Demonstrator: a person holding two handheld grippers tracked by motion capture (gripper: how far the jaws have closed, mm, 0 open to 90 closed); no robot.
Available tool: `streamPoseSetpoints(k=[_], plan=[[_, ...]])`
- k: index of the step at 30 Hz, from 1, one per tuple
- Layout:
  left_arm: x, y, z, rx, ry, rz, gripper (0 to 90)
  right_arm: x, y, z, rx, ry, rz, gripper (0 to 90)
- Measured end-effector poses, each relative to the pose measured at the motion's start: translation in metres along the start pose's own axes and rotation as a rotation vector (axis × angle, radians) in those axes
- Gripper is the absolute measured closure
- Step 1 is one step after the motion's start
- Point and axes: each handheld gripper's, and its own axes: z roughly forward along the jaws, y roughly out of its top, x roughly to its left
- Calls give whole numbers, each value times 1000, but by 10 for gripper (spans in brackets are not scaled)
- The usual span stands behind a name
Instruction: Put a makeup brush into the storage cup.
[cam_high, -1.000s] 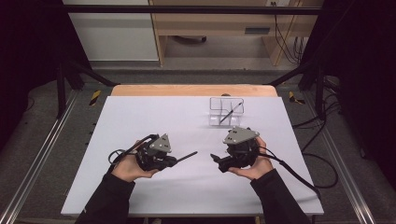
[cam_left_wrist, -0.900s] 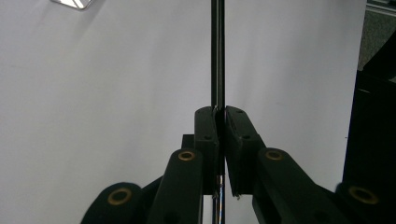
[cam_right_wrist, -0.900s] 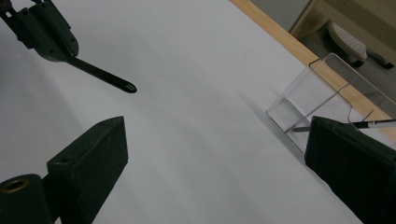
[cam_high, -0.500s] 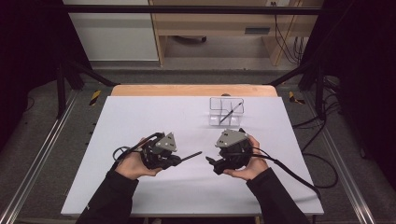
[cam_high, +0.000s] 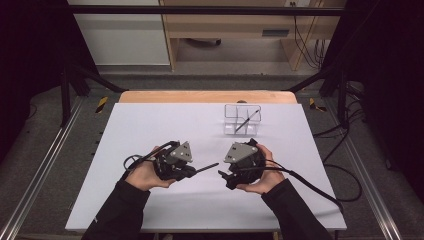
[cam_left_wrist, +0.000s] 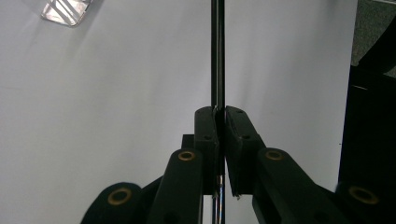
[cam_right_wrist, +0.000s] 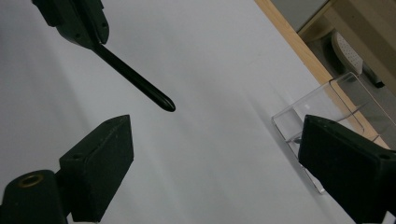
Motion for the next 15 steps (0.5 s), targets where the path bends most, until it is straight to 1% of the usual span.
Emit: streamPoseSetpoints(k=[1,2,7,15], plan=[[0,1,0,-3,-4,-3,834,1,1,0,2,2,-6,113],[0,2,0,-2,-8,3,834,2,2,0,4,2,-15,116],[1,5,1,-7,-26,7,834,5,4,2,15,7,-60,138],[2,7,3,-16,-51,-3,834,10,7,4,19,16,-114,192]])
